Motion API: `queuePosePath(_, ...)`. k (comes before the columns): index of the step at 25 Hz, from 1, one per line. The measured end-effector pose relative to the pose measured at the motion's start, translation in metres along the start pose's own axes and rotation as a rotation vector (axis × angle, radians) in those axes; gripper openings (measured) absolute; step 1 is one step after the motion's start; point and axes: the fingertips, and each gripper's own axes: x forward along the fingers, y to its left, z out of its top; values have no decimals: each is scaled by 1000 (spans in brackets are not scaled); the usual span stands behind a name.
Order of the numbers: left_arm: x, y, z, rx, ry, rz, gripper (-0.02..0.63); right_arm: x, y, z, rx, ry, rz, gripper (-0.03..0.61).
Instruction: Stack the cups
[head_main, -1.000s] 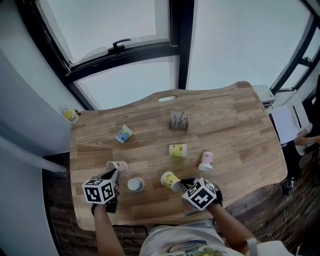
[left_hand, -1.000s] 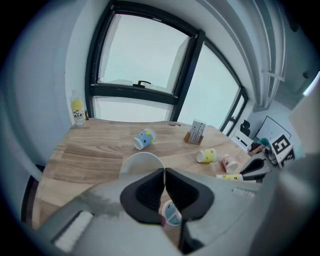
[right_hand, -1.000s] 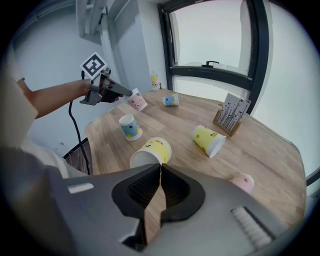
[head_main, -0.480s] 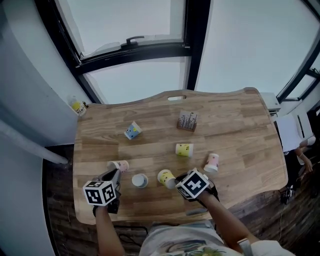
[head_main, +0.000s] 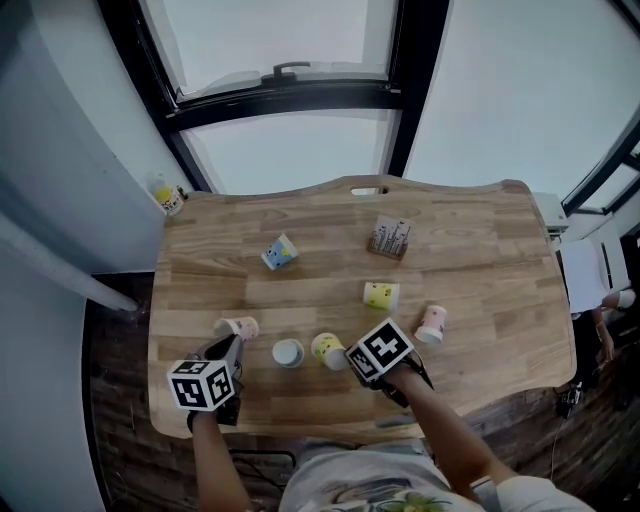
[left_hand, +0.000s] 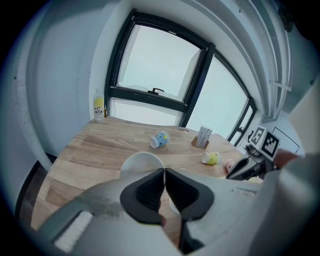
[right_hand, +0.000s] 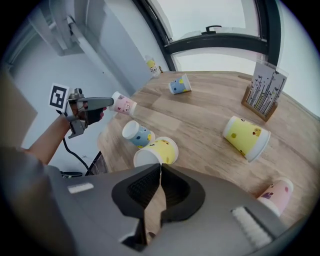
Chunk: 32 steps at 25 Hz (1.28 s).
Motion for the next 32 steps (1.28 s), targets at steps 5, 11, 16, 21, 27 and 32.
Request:
queuePosePath(5, -7, 10, -7, -20, -6, 8, 17, 7, 5, 6, 44, -5, 34, 11)
queuePosePath(11, -13, 21, -11, -37, -17, 13, 17, 9, 13, 13, 74, -31, 72, 11)
queuePosePath(16, -16, 21, -14, -32, -16, 8, 17, 12, 14, 13, 96, -29, 78, 11)
queuePosePath(21, -20, 25, -17, -30, -10, 8, 17, 12, 17, 18, 105, -51, 74, 24)
queuePosePath(27, -25, 28, -19, -30, -10, 9, 17, 15, 19, 19, 100, -58, 65, 32)
queuePosePath(32, -27, 26, -21, -31, -20, 8, 17, 16, 12, 26, 72, -107, -3, 49)
